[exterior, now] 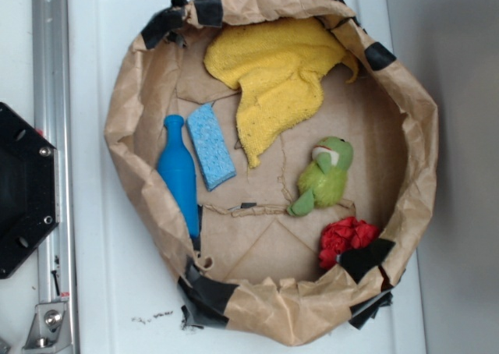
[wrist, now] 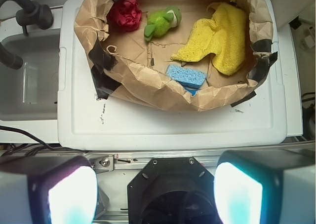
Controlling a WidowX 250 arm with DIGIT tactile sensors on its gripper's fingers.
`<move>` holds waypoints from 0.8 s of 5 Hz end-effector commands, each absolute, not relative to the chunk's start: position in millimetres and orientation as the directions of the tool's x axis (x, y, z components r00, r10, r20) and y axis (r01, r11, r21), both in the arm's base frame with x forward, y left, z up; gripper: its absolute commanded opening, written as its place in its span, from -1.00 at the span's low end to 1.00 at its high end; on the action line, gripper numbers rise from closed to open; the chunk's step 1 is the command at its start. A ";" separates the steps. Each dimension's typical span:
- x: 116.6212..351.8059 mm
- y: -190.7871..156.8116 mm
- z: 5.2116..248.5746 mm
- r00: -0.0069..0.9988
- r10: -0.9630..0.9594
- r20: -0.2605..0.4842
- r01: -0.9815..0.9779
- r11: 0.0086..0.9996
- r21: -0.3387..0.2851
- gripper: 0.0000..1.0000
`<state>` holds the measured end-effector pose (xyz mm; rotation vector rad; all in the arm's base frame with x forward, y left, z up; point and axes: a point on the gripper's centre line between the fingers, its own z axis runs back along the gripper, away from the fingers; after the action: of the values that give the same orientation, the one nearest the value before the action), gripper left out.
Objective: Grab the blue bottle.
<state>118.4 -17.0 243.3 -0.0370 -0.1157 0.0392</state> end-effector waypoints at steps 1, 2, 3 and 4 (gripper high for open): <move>118.4 -17.0 243.3 0.993 0.041 0.115 -0.037 0.999 -0.039 1.00; 168.4 -18.5 224.1 0.963 0.258 0.078 -0.252 0.965 -0.079 1.00; 206.8 -7.4 212.5 0.880 0.462 0.112 -0.463 0.886 -0.018 1.00; 235.8 11.8 165.5 0.736 0.672 0.082 -0.667 0.741 -0.078 1.00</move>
<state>235.2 -2.4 154.0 -0.0314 -0.0668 0.7038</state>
